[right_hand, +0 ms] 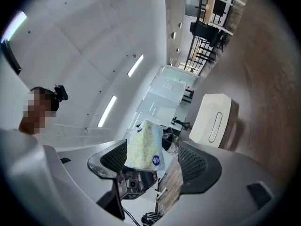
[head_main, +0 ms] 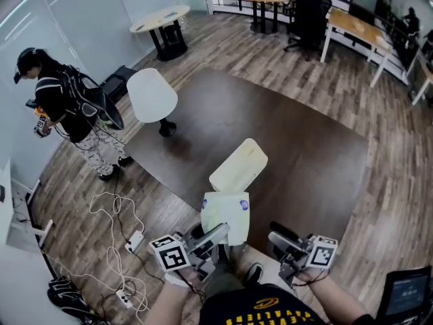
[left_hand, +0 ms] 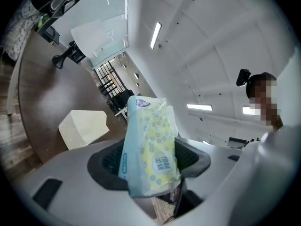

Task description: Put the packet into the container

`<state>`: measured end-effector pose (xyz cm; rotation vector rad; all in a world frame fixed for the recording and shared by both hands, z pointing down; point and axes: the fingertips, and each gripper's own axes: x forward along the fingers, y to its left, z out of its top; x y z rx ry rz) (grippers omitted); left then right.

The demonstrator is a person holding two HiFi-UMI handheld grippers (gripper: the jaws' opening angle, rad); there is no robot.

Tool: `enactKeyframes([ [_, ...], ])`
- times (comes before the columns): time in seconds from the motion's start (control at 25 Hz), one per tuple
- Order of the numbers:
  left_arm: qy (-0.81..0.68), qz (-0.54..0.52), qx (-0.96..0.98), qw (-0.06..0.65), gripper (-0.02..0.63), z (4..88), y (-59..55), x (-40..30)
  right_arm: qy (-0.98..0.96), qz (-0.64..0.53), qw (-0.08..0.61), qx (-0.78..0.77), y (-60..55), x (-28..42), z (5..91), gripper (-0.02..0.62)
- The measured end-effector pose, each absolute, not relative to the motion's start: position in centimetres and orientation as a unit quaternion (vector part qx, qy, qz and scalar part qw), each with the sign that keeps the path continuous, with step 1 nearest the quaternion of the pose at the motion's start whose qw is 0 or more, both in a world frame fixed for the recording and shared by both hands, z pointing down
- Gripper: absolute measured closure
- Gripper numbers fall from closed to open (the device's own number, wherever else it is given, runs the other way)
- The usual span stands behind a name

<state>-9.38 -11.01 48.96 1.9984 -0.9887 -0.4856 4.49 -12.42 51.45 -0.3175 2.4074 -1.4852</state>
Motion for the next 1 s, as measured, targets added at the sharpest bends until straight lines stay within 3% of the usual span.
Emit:
enactKeyframes([
  [0.48,-0.45,-0.084,0.795,0.398,0.333,52.0,-21.0,-17.8,0.822,-0.507,0.167,-0.197,-17.9,3.0,52.8,0.265],
  [1.0,-0.405,0.142,0.845,0.32,0.333,56.8,-27.7,-15.1,0.798,-0.497,0.2,-0.276,-20.2,0.5,53.3,0.265],
])
